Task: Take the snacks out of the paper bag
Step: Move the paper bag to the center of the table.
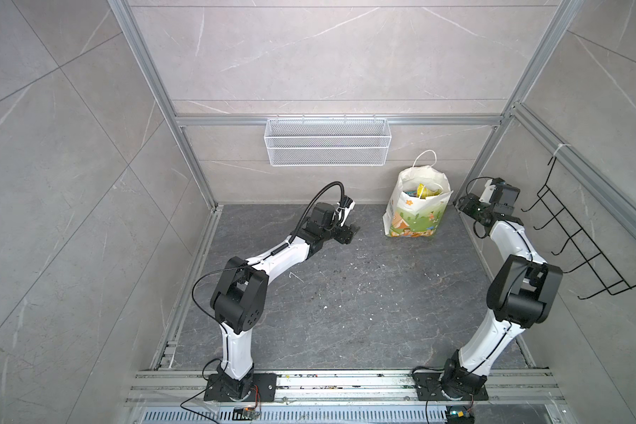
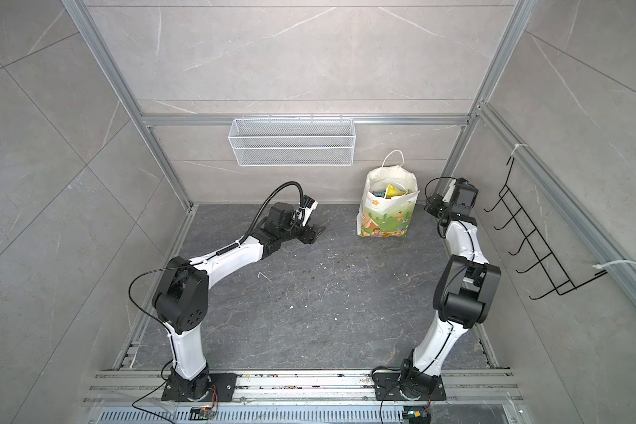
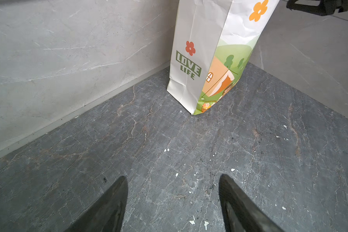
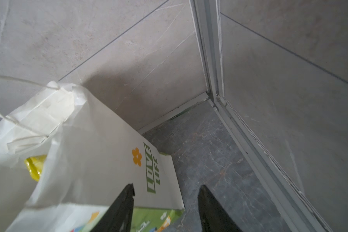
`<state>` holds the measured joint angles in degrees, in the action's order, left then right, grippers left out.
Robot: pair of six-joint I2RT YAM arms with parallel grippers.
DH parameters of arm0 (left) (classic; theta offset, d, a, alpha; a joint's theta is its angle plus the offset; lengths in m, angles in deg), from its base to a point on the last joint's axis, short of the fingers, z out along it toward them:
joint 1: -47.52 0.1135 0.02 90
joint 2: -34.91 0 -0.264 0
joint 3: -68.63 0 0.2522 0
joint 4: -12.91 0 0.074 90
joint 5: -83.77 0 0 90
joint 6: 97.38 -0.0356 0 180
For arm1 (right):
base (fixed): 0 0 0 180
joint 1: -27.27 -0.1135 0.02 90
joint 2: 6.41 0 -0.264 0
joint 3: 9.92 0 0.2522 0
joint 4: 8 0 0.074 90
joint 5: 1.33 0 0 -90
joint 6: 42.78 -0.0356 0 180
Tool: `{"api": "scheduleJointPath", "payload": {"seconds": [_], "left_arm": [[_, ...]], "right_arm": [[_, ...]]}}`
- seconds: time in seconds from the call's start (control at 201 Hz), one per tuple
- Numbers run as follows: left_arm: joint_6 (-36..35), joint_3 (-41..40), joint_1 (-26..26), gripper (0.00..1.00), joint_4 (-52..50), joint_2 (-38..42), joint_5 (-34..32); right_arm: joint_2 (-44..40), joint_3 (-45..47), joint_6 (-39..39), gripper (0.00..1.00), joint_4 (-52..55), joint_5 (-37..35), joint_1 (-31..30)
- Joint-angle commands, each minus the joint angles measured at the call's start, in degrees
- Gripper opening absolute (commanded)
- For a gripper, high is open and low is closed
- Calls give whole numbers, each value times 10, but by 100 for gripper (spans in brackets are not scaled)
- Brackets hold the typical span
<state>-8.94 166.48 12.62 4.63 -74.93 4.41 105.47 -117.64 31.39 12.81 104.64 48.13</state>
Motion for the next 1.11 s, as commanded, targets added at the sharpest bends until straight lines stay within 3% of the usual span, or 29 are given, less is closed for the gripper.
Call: {"api": "scheduleJointPath", "payload": {"seconds": [0.0,0.244,0.363,0.448,0.572,0.622,0.667,0.821,0.995,1.105], "left_arm": [[12,-18,0,73,23,27,-7],[3,-24,0,73,6,40,-14],[1,-23,0,73,9,35,-17],[1,-16,0,72,5,27,-16],[2,-15,0,72,6,23,-14],[1,-16,-1,72,6,24,-15],[0,-19,-1,72,7,25,-17],[-8,-23,-1,72,9,24,-19],[-13,-16,-1,72,5,17,-17],[-10,-15,0,71,3,15,-20]], "right_arm": [[57,-56,23,45,8,28,-2],[196,-196,61,35,7,21,-19],[278,-300,69,29,23,56,-21],[366,-436,81,29,81,111,-20],[553,-766,81,30,202,200,-21],[604,-838,67,32,206,219,-21],[616,-829,48,32,170,251,-19],[539,-605,18,31,16,301,-32],[606,-736,5,32,81,323,-45],[592,-694,-21,33,61,335,-45]]}}
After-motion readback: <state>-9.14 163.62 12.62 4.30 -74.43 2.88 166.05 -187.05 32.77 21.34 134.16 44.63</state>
